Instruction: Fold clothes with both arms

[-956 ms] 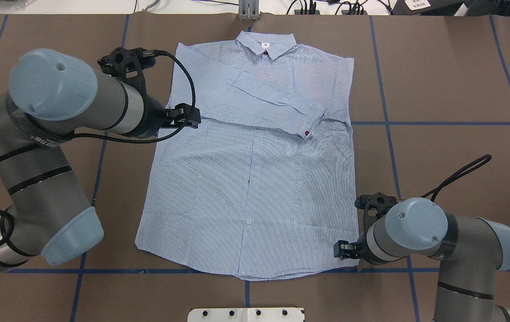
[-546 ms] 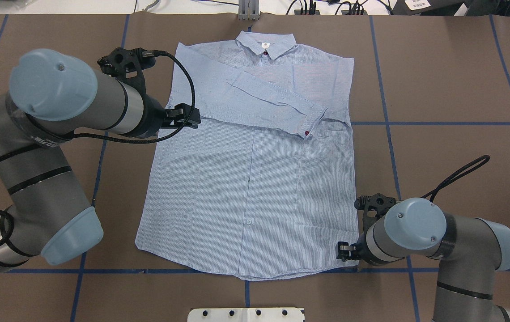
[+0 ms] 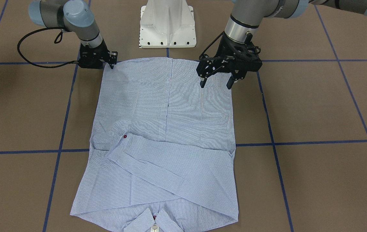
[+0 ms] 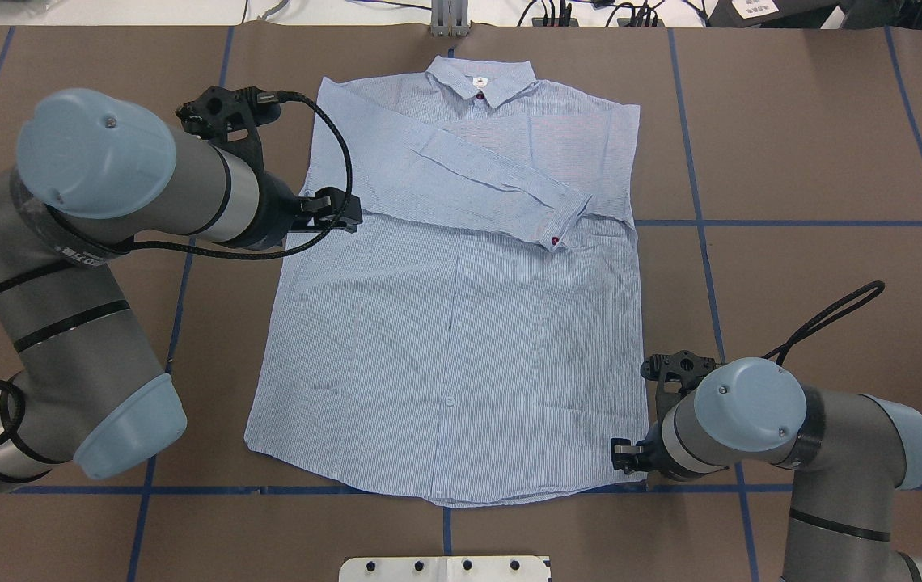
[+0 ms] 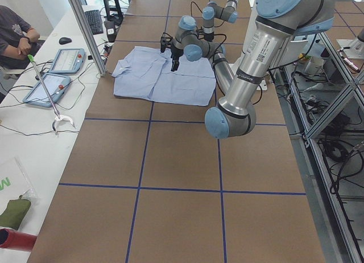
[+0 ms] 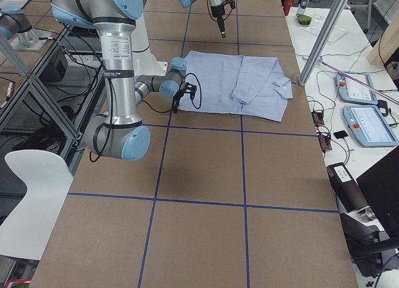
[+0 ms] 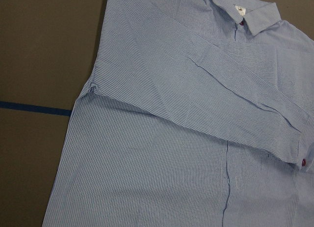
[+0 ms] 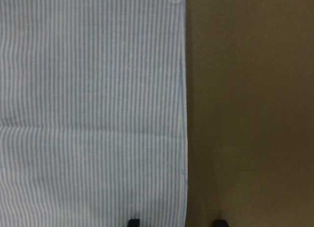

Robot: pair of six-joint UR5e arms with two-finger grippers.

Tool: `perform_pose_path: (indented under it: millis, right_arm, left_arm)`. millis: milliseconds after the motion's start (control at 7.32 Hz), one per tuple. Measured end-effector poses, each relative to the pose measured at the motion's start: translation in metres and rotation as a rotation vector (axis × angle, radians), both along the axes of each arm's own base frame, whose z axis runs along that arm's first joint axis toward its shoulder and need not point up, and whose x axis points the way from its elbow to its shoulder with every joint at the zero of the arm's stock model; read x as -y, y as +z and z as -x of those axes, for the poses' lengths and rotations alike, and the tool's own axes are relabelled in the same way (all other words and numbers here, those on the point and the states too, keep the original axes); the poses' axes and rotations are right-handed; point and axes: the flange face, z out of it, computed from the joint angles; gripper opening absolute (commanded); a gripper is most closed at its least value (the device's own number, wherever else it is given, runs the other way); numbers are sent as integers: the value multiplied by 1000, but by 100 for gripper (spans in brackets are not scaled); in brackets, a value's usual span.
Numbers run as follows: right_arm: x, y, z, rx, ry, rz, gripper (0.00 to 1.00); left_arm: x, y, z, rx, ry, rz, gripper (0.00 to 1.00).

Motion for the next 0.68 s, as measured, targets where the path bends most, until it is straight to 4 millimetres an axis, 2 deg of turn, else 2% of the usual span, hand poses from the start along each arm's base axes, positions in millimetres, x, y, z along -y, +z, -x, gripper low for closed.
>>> perform_pose_path:
  millis: [273, 683]
  right_arm:
    - [0, -1, 0, 1, 1, 0, 23]
    - [0, -4, -1, 8, 1, -2, 2]
  left_arm:
    - [0, 0, 0, 0, 0, 0, 99]
    - [0, 1, 0, 2, 0, 0, 99]
